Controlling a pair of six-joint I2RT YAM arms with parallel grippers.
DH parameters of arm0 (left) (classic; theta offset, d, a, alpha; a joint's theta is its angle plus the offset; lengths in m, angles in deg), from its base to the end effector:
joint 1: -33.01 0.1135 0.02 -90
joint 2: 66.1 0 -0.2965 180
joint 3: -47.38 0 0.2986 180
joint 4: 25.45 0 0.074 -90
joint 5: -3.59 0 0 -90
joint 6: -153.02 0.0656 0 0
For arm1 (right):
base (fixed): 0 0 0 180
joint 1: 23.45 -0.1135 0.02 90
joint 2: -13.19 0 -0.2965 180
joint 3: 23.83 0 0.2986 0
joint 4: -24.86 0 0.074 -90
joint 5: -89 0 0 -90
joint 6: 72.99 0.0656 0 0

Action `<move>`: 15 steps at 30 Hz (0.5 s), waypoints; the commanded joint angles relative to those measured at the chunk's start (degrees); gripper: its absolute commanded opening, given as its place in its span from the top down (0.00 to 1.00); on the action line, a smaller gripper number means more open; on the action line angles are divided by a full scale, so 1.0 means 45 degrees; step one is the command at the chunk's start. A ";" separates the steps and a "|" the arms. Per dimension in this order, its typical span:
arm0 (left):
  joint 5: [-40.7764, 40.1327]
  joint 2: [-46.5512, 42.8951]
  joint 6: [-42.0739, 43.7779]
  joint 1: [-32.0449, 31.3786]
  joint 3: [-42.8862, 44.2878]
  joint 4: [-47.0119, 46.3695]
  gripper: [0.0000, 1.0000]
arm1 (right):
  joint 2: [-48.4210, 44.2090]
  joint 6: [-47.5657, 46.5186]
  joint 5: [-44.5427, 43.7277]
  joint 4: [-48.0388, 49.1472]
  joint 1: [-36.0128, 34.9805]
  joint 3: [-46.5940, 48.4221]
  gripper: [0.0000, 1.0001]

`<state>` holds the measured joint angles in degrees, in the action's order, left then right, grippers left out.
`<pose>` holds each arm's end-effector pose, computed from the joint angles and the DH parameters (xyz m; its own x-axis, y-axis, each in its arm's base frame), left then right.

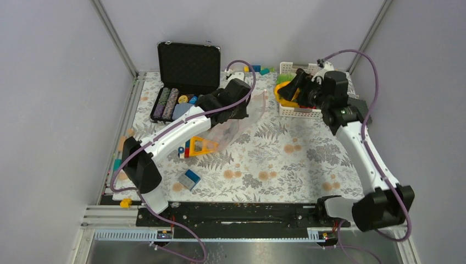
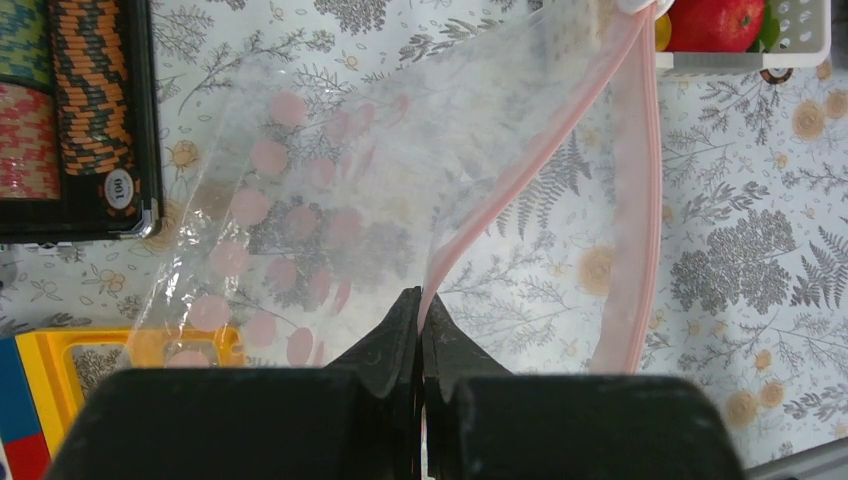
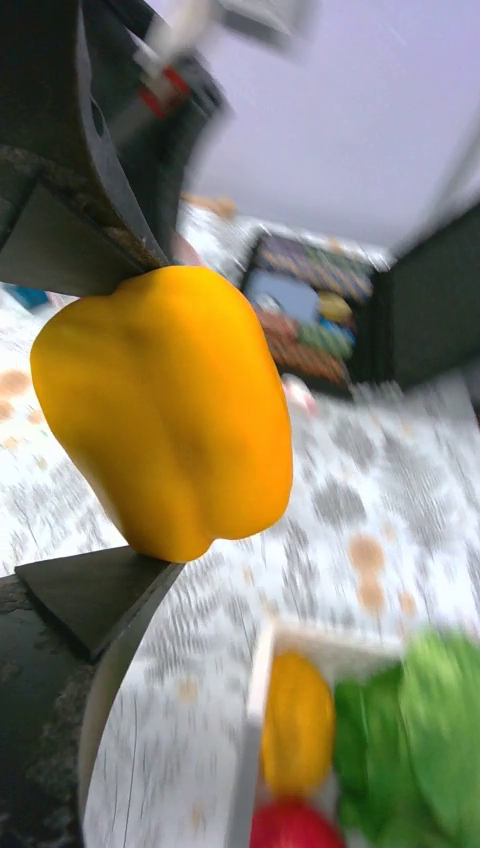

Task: Place the food in the zip-top bag and seal the zipper
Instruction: Place the fake vegetable in the zipper food storage bag.

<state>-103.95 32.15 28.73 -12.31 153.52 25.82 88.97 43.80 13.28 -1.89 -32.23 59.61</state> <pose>0.3358 -0.3114 0.3541 -0.6942 -0.0620 -0.7171 0.1608 0.9577 -0.2385 0.3663 0.0729 0.3957 -0.4590 0.3711 -0.8072 -0.1920 0.8457 0.4979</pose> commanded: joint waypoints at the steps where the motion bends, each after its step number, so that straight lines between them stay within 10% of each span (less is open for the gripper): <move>1: 0.0047 -0.0881 -0.0352 -0.0223 -0.0259 -0.0770 1.00 | -0.1638 0.0459 0.3140 0.1587 -0.1584 -0.1401 0.62; 15: -0.0354 -0.2242 -0.1295 -0.0658 -0.1692 -0.1298 1.00 | -0.1171 0.1384 -0.0208 0.2333 -0.4741 -0.3346 0.63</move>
<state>-104.45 26.10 24.97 -14.76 146.37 23.83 82.24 49.11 20.34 8.27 -50.85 47.70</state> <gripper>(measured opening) 0.008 0.843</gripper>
